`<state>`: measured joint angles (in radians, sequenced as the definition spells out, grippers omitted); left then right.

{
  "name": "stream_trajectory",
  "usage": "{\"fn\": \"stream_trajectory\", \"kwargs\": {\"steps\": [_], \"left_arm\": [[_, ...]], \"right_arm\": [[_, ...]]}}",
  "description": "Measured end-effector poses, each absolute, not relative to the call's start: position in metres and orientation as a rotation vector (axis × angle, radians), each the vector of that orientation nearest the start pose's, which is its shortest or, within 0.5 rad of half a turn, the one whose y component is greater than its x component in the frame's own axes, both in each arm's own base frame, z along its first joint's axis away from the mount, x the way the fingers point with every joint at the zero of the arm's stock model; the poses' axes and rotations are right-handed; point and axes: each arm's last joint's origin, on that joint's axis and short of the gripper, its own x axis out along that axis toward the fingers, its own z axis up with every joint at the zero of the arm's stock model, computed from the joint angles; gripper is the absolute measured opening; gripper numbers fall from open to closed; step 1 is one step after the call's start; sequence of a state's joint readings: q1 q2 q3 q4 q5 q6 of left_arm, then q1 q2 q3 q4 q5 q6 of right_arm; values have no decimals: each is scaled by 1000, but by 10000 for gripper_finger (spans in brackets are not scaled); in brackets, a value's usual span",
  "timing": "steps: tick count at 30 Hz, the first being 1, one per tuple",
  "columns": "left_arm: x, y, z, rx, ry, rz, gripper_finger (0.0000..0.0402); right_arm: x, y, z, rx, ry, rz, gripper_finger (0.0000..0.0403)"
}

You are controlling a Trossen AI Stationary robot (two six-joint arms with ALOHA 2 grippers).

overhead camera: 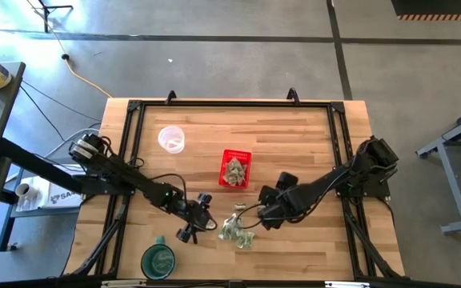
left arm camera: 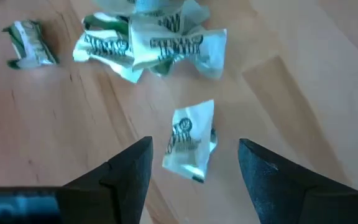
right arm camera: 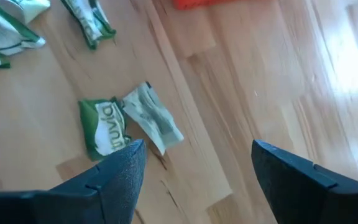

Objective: Pick and place Stevia / Truvia into bins
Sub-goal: Put the stevia packet into the red basket

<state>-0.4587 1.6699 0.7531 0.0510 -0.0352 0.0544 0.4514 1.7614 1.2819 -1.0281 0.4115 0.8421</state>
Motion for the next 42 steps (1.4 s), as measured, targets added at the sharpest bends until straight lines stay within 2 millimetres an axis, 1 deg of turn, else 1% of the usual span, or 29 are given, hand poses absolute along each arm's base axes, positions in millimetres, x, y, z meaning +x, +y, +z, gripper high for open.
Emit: {"fn": "stream_trajectory", "kwargs": {"steps": [2,3,4,5,8,13,14,18,21,22,24,26,28,29,31,33,35,37,40,42], "left_arm": [[281,-137,131,261,814,-420,251],[279,-136,128,274,831,-410,239],[279,-135,124,293,848,-398,224],[282,-137,122,301,837,-398,208],[285,-137,124,333,809,-378,149],[290,-133,130,379,806,-318,31],[292,-131,134,381,816,-303,22],[300,-120,156,389,862,-243,36],[308,-108,183,419,851,-185,29],[309,-101,193,438,848,-155,22],[316,-87,212,449,797,-82,22],[320,-67,223,438,778,-25,22],[325,-44,225,400,779,25,27],[327,-33,223,362,786,5,30],[331,-13,212,271,801,-78,40],[333,0,200,220,825,-117,58],[334,5,194,215,846,-101,84],[335,7,195,239,848,-31,116],[329,4,201,308,872,94,172],[320,-3,209,320,919,127,207]], "right_arm": [[293,129,207,92,1238,-531,284],[293,129,207,95,1241,-531,284],[293,129,207,94,1239,-533,284],[294,129,207,94,1232,-534,284],[294,129,208,102,1221,-531,284],[293,129,210,109,1213,-533,284],[293,129,211,109,1215,-535,284],[290,127,212,106,1224,-558,278],[286,127,215,107,1223,-585,271],[285,127,216,111,1221,-595,268],[280,130,220,117,1201,-614,262],[276,130,223,123,1190,-642,259],[271,133,225,117,1178,-662,257],[270,134,226,115,1178,-656,257],[270,138,224,113,1190,-606,258],[272,143,216,127,1225,-506,260],[275,147,205,161,1236,-400,262],[277,150,190,196,1240,-309,264],[275,149,175,229,1237,-272,271],[272,146,169,222,1252,-284,276]]}}
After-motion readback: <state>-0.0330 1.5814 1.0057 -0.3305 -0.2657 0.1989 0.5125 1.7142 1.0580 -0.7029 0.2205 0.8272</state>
